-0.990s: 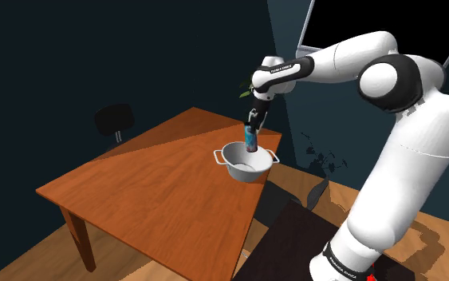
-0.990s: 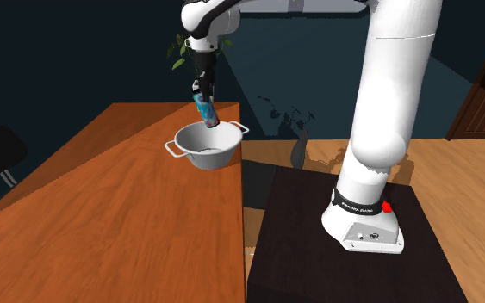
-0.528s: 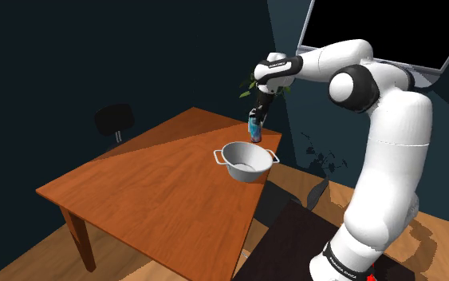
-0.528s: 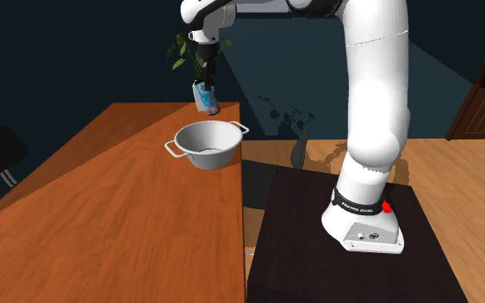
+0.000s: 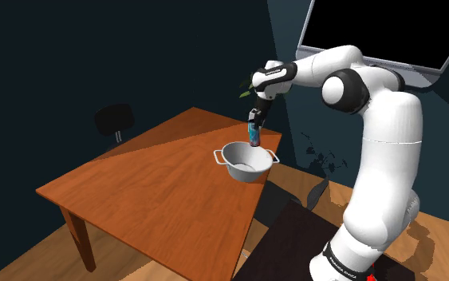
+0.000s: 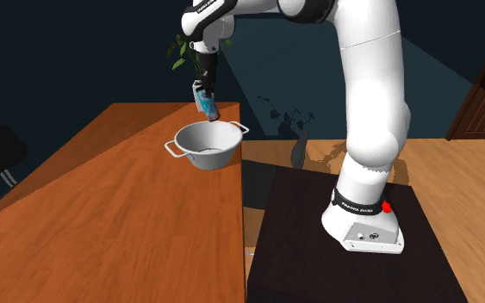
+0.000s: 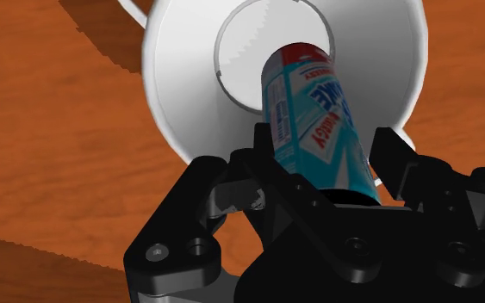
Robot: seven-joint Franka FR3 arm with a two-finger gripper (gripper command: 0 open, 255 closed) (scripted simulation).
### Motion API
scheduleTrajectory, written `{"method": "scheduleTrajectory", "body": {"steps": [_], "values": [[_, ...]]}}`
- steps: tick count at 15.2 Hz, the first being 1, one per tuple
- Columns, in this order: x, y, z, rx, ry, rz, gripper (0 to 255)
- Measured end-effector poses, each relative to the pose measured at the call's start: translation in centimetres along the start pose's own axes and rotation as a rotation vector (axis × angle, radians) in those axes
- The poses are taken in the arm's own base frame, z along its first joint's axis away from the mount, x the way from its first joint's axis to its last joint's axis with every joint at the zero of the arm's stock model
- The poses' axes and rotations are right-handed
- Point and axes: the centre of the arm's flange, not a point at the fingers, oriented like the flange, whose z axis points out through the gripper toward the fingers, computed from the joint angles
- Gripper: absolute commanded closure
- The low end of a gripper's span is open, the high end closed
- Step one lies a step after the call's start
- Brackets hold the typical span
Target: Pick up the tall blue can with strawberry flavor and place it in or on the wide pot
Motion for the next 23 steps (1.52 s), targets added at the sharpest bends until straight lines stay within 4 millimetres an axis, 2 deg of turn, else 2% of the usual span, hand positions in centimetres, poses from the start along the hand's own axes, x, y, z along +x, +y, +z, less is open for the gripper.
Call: {"method": "scheduleTrajectory", "body": {"steps": [15, 21, 22, 23], "values": [[-0.1, 0.1, 7.9, 0.000, 0.000, 0.000, 255], [-0.1, 0.1, 8.2, 0.000, 0.000, 0.000, 255], [-0.1, 0.1, 8.2, 0.000, 0.000, 0.000, 0], [-0.1, 0.1, 8.2, 0.000, 0.001, 0.000, 0]]}}
